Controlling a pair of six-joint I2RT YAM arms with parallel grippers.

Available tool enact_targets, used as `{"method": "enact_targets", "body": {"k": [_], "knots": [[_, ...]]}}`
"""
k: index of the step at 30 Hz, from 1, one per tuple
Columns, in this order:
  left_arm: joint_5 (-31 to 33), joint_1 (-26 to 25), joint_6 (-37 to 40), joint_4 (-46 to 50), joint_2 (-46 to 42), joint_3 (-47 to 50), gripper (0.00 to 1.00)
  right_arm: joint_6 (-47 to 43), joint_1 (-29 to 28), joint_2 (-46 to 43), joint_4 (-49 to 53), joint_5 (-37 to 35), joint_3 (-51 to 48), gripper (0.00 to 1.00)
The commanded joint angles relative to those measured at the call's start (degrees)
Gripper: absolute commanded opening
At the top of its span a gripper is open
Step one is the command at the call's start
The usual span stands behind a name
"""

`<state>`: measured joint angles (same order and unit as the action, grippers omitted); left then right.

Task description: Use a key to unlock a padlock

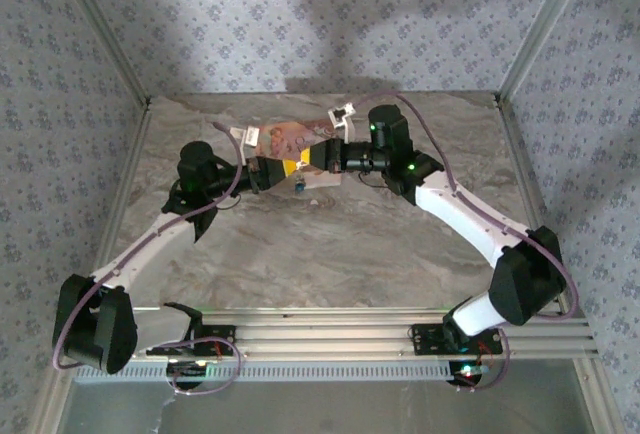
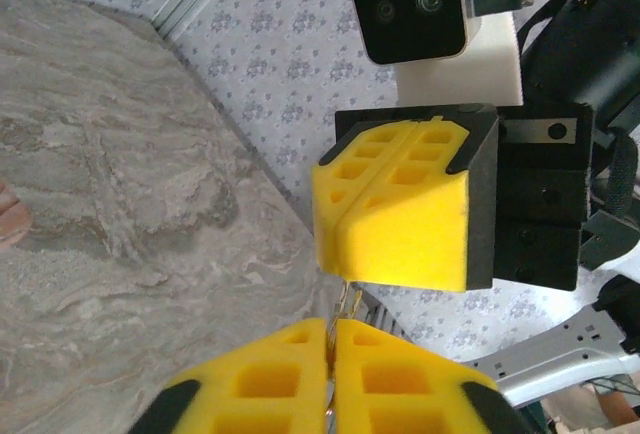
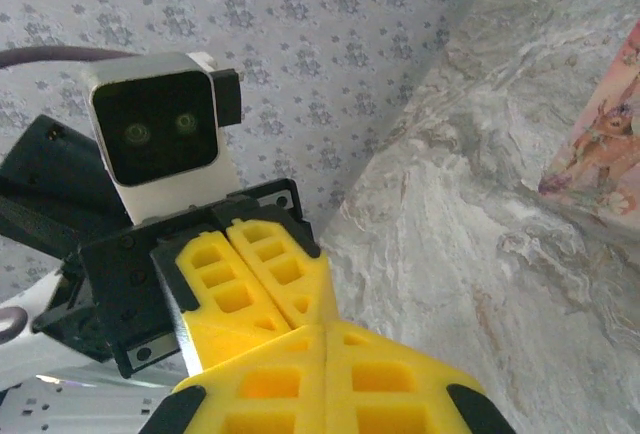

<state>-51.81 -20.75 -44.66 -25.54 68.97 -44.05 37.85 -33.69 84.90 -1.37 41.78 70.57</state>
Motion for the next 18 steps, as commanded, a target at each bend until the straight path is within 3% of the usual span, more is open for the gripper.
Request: {"method": "enact_targets", "body": {"k": [1,4,7,9,11,18], "knots": [[-0.75,-0.18,7.41,8.96,-2.11,-3.71,0.34,-10.84,-0.65,-0.88,11.07,-3.46,4.41,0.0],[1.74,0.1,14.26,18.59,-3.62,-5.59,0.47,-21.07,-1.45,-2.04,23.3,-12.38,8.27,0.0],[3.64,0.61,18.05,24.1,-4.68,-6.69,0.5,-27.55,-3.1,-2.53,31.29,-22.38,10.8,0.0],[4.38,0.71,18.82,25.65,-4.72,-7.16,0.51,-29.89,-3.7,-2.62,34.32,-24.99,11.43,0.0],[5.06,0.71,17.92,25.22,-4.64,-7.02,0.52,-30.34,-3.6,-3.01,35.07,-23.2,11.26,0.0],[2.79,-1.8,15.57,20.09,-3.65,-7.54,0.51,-28.4,1.33,-6.28,25.18,-6.66,6.54,0.0]]}}
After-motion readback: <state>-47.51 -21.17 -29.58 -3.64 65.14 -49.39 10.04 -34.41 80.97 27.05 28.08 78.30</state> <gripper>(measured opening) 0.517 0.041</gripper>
